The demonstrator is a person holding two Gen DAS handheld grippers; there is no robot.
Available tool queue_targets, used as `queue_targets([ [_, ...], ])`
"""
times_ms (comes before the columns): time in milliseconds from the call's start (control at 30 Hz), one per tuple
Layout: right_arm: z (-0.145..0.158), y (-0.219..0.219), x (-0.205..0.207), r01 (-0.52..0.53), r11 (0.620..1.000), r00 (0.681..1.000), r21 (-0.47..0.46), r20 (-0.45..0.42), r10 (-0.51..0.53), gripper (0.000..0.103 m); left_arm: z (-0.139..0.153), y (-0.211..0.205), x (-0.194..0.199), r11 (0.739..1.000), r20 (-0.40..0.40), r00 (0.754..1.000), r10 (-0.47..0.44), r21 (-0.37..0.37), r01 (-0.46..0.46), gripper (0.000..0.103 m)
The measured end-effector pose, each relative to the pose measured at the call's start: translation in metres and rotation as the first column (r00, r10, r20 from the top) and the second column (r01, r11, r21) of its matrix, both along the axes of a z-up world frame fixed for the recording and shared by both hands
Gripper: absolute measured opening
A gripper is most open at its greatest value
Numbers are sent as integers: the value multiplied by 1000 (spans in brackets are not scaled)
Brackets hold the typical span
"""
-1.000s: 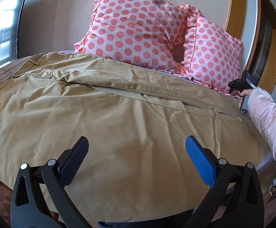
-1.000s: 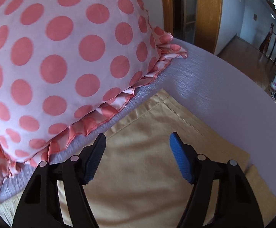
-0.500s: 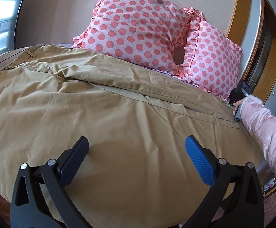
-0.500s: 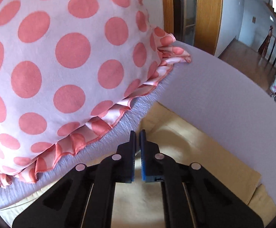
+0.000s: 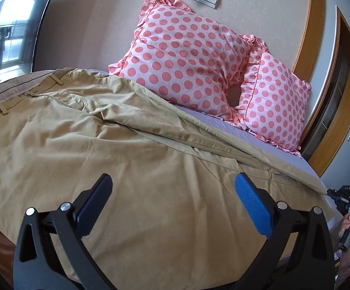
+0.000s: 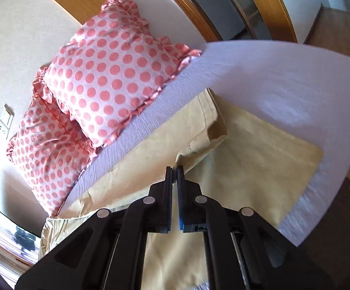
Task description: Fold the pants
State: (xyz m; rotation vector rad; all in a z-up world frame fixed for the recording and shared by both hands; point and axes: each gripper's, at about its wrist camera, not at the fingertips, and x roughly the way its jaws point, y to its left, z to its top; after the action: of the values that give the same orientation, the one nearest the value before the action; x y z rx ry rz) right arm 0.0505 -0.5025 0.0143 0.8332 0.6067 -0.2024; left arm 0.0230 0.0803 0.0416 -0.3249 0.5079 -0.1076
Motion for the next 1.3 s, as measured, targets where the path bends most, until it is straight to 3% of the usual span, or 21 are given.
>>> queue_targets([
  [133,-10,0,-6,9,998,999,65,-40,-6,6,10,9,9,999,-21,999,49,5,-49,101],
  [200,-15,-3,-1,9,995,998,101,-62,-3,13,13,16,8,997,-29,997,77,11,-77,101],
  [267,-19,-4,1,7,991,997,135,-75,3,30,15,23,6,995,-29,995,95,23,-95,101],
  [467,-27,-5,2,23,981,998,194,-56,-13,33,26,36,14,992,-42,992,121,48,-119,101],
  [533,-30,-5,6,31,981,999,193,-39,-24,33,29,40,23,992,-52,991,121,32,-119,101],
  [633,-38,-9,16,10,982,1000,191,4,-11,2,34,45,42,994,-69,991,112,15,-111,101],
  [767,-33,-20,-14,-18,974,977,225,211,-30,2,46,59,73,997,-94,993,65,-35,-69,101],
  [833,-28,-22,-27,-12,979,968,203,246,-39,2,51,65,94,996,-118,991,69,-47,-75,101],
  [933,-30,-25,-36,-25,974,966,225,257,-34,2,53,74,141,992,-196,974,114,-34,-123,101],
  [1067,-35,-25,-38,-29,969,964,246,262,-37,2,42,93,205,971,-311,926,215,-31,-236,100],
  [1233,-35,-24,-39,-31,967,963,252,268,-39,2,27,105,270,938,-376,860,346,107,-331,93],
  [1267,-35,-25,-39,-31,967,962,252,269,-39,2,23,108,279,934,-391,849,356,114,-339,86],
  [1300,-34,-25,-39,-33,967,961,253,272,-39,2,19,113,284,933,-410,840,356,108,-343,58],
])
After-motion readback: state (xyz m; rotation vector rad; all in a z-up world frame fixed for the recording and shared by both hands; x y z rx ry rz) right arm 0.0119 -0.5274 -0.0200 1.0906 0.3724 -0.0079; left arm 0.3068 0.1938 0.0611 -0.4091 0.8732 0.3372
